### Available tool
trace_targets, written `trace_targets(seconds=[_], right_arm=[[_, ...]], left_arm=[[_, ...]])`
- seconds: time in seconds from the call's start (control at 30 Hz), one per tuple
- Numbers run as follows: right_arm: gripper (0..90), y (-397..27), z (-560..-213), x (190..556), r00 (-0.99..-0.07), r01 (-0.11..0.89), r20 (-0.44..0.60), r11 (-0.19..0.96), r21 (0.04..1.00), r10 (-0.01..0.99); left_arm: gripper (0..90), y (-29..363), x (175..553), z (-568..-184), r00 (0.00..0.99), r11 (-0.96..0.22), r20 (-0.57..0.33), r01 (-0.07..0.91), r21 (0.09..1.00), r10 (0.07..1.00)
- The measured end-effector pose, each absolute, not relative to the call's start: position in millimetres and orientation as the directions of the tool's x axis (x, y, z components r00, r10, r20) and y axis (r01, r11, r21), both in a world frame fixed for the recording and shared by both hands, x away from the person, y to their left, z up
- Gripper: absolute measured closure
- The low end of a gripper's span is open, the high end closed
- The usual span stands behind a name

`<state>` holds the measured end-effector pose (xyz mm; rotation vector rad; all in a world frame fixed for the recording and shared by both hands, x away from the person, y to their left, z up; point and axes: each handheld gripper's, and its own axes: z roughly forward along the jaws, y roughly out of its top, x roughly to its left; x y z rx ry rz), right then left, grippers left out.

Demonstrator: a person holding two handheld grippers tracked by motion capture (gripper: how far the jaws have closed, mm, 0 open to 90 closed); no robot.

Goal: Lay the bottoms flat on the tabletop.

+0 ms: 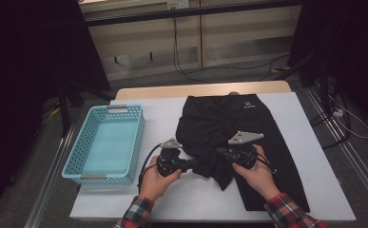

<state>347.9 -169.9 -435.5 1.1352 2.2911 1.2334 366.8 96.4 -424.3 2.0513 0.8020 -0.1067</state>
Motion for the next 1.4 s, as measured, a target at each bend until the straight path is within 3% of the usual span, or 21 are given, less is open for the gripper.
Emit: trace_targets(seconds=[0.33, 0.5, 0.93, 1.2, 1.33, 1.4], right_arm=[[89.4, -161, -436, 345, -0.669, 0.498, 0.109, 0.335, 0.800, 0.735], [78.5, -154, -431, 335, -0.692, 0.465, 0.083, 0.355, 0.811, 0.717], [67.1, -132, -436, 307, -0.776, 0.448, 0.126, 0.399, 0.800, 0.618], [55.3, -108, -454, 304, -0.829, 0.418, 0.075, 0.525, 0.742, 0.555], [54.4, -105, -456, 306, -0.823, 0.400, 0.034, 0.535, 0.744, 0.568], [59.4, -106, -457, 307, -0.816, 0.402, 0.028, 0.532, 0.745, 0.578]], left_arm=[[89.2, 126, 367, -411, 0.754, -0.354, -0.377, 0.608, 0.711, 0.538], [89.2, 131, 369, -416, 0.739, -0.353, -0.375, 0.622, 0.699, 0.559], [88.9, 131, 373, -426, 0.698, -0.312, -0.388, 0.653, 0.690, 0.602], [88.7, 129, 374, -427, 0.705, -0.319, -0.380, 0.646, 0.693, 0.599], [88.2, 129, 376, -428, 0.697, -0.303, -0.386, 0.649, 0.698, 0.604], [87.1, 129, 378, -430, 0.693, -0.305, -0.384, 0.653, 0.694, 0.610]])
